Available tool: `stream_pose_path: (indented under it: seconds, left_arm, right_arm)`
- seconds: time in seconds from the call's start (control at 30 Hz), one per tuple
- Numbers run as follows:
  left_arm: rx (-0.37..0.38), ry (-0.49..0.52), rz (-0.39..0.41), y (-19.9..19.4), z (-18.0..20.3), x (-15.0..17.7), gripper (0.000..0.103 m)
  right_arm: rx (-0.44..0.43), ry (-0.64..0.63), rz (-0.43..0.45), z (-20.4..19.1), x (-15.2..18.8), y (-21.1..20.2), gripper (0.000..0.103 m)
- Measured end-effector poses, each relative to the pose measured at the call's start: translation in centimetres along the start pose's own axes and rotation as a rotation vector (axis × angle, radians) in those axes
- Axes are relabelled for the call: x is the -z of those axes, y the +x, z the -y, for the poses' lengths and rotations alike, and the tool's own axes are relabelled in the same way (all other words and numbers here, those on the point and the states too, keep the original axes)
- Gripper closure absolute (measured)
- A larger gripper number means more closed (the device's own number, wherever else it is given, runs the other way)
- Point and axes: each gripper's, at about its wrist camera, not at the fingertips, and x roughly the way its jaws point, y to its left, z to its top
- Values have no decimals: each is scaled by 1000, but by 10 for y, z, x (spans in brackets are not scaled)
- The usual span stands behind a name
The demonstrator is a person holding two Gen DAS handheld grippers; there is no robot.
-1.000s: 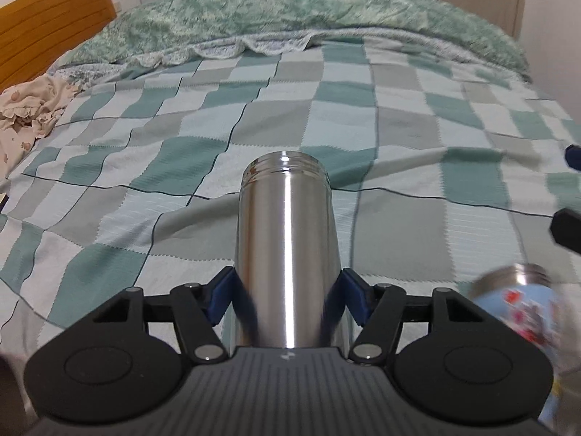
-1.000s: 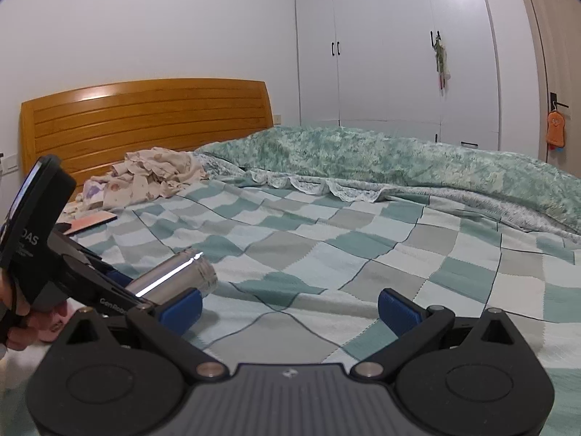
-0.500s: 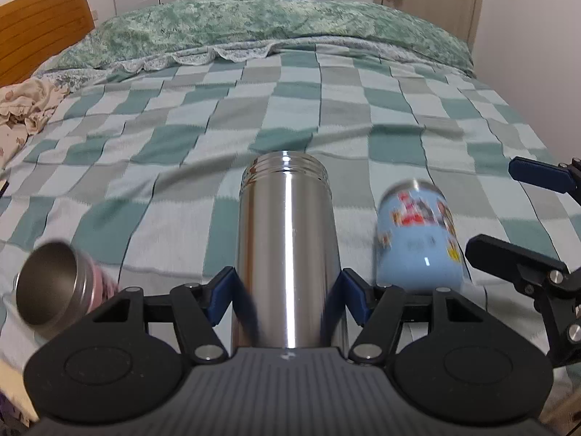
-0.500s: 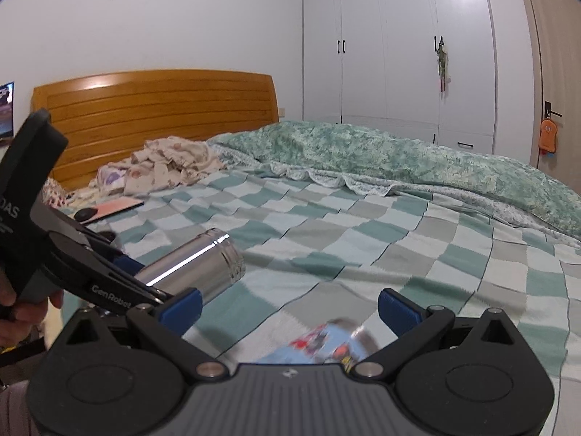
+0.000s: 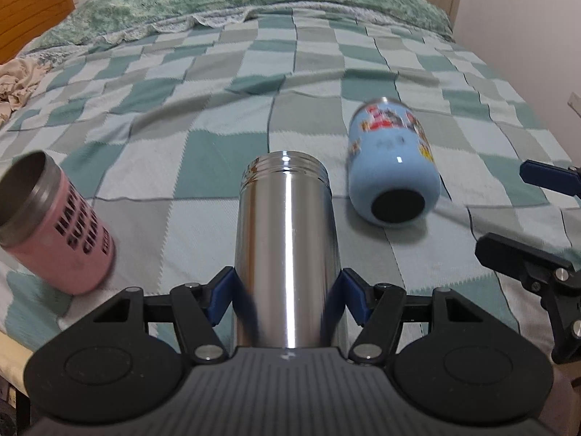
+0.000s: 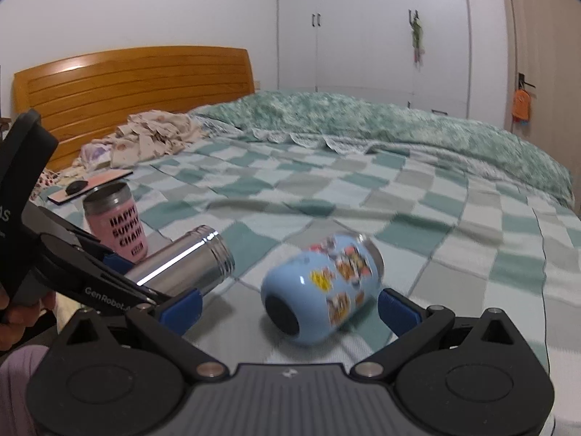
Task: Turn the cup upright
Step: 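Lift the silver cup with the left tool and turn it toward the right tool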
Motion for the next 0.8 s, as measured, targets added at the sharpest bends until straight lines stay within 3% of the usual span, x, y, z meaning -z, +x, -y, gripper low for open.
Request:
stream_pose_path:
  seconds: [0.2,0.43,0.47,0.53,0.6,0.8]
  left_arm:
    - [5,7,-20,13,6,10,39]
    - [9,41,11,12,12,15,37]
    - [11,42,24,9,12,15,35]
    - [23,46,75,-3,9,15,13]
    - [37,43,135,-19,3,15,2]
    - [51,4,282,-67,-32,20,0]
  right_arm:
    - [29,38,-25,5,23,-10,0]
    - [62,61,-47,7,37,-15,0]
    - [67,63,-48,7,37,-17,0]
    - [79,68,-46,7,38,-22,0]
    - [88,72,-41,4,36,-27,0]
    - [97,61,-25,-14,22,-37,0]
